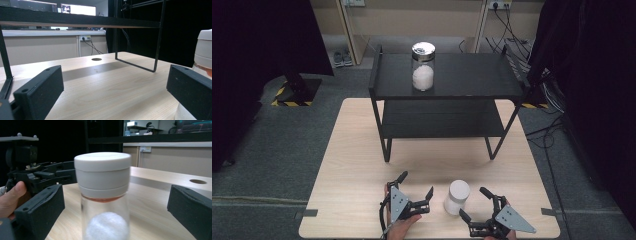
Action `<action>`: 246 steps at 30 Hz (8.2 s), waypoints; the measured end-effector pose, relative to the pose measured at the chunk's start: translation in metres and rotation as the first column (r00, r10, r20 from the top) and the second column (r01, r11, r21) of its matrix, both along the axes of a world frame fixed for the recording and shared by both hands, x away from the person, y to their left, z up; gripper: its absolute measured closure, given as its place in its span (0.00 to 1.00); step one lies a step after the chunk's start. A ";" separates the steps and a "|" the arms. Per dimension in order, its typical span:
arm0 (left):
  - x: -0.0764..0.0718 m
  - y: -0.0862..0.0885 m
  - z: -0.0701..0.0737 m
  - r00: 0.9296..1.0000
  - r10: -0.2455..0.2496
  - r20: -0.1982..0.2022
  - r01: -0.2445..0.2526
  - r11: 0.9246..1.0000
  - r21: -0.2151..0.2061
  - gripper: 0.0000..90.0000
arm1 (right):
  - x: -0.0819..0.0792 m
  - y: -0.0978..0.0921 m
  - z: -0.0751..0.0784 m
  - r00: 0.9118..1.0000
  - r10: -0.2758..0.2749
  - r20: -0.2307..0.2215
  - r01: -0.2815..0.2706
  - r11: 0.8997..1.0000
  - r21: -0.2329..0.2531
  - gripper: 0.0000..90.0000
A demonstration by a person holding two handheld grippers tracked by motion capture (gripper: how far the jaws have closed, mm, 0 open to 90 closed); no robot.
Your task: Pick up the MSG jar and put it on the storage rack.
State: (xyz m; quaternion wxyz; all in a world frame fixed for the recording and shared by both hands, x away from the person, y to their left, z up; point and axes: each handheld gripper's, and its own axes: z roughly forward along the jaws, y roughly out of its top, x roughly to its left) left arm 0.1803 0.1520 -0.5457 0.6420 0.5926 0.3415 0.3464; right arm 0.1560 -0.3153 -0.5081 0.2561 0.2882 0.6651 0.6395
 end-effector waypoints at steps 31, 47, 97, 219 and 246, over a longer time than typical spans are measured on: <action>0.000 0.000 0.000 1.000 0.000 0.000 0.000 1.000 0.000 0.00 | 0.021 0.026 0.000 1.000 0.024 -0.010 -0.024 0.998 -0.063 0.36; 0.000 0.001 -0.001 1.000 -0.004 0.002 0.004 1.000 -0.009 0.00 | 0.016 0.033 0.004 1.000 -0.017 -0.003 0.017 0.997 -0.071 0.39; 0.000 0.000 -0.001 1.000 -0.001 0.001 0.001 1.000 -0.011 0.00 | 0.053 0.024 0.146 1.000 0.005 0.025 -0.003 0.998 -0.059 0.38; -0.001 0.001 -0.003 1.000 -0.004 0.010 0.005 1.000 -0.023 0.01 | 0.158 0.088 0.311 0.972 -0.226 0.056 0.225 0.974 0.024 0.00; -0.002 0.001 -0.003 1.000 -0.004 0.010 0.004 1.000 -0.024 0.01 | 0.097 0.050 0.231 0.989 -0.109 0.095 0.105 0.993 0.052 0.00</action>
